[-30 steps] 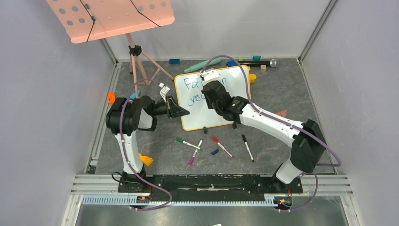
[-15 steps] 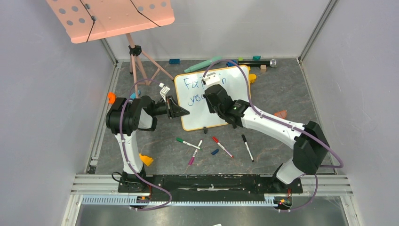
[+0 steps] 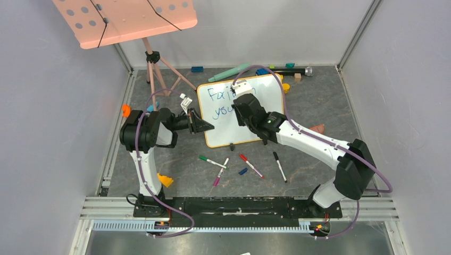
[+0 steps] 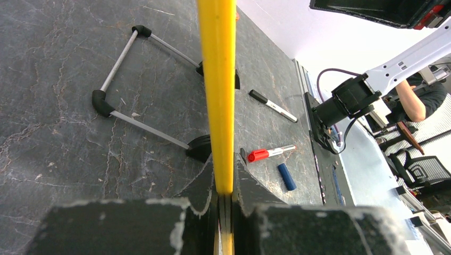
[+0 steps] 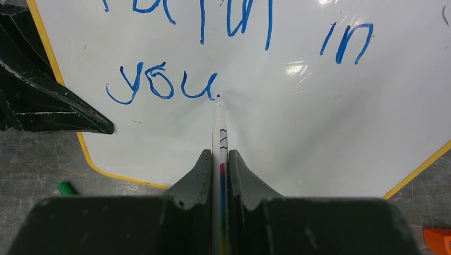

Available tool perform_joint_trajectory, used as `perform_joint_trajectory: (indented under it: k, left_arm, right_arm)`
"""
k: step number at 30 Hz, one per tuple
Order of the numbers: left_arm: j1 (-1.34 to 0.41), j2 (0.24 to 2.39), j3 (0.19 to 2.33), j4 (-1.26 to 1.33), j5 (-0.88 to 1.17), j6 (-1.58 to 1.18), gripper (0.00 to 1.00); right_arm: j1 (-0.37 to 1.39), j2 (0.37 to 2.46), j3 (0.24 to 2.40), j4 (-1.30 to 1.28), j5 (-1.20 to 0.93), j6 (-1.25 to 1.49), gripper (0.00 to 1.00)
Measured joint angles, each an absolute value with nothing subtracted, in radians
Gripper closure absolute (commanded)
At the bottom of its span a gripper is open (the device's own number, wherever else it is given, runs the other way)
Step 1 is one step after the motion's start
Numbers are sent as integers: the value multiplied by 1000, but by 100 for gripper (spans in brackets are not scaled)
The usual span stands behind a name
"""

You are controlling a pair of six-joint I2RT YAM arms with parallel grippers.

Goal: Write a sentence on the whiteboard

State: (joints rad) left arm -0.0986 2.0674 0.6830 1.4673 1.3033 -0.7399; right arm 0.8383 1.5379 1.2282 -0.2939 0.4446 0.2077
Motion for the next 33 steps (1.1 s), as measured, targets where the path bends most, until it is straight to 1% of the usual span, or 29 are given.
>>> perform_joint_trajectory:
  k: [33]
  left_arm:
    - [-99,2067,683,1468,1304,-740,98]
  right_arm:
    - [809,1570,1278,-305,451,182,100]
